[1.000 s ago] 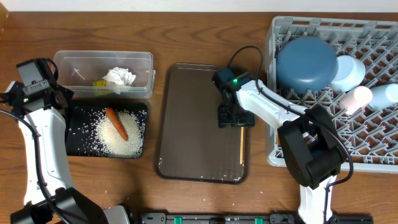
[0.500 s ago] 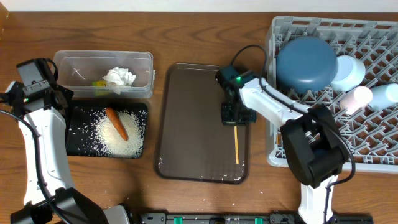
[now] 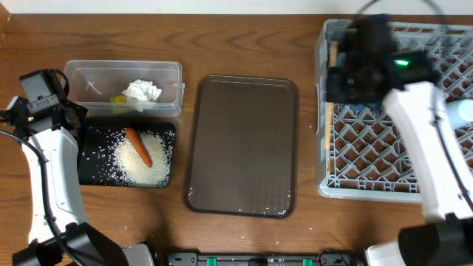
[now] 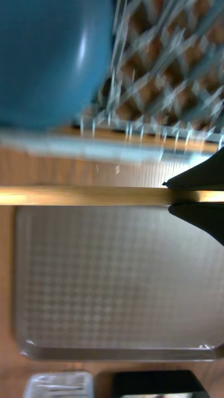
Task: Sort waste into correct bins and load items into the dishwasher rack
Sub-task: 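Carry the chopstick right and drop it into the rack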
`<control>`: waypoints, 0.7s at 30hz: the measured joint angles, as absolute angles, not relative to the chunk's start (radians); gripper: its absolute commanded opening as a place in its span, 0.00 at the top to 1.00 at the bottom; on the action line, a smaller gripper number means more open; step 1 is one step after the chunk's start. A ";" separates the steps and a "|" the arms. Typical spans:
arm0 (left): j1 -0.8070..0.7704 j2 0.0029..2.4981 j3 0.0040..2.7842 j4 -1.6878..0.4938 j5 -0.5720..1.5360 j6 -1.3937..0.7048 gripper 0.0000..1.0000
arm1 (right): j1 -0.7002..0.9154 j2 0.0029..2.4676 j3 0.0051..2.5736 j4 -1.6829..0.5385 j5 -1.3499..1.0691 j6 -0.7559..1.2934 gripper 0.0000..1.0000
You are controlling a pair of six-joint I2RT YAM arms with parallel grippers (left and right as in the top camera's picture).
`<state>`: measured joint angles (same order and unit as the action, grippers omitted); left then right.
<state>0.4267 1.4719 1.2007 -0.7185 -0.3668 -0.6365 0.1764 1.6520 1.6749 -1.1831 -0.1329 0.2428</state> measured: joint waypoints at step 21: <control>0.427 1.472 1.201 -0.719 -0.367 -0.636 0.03 | 0.081 1.662 1.408 -1.083 -0.152 0.147 0.81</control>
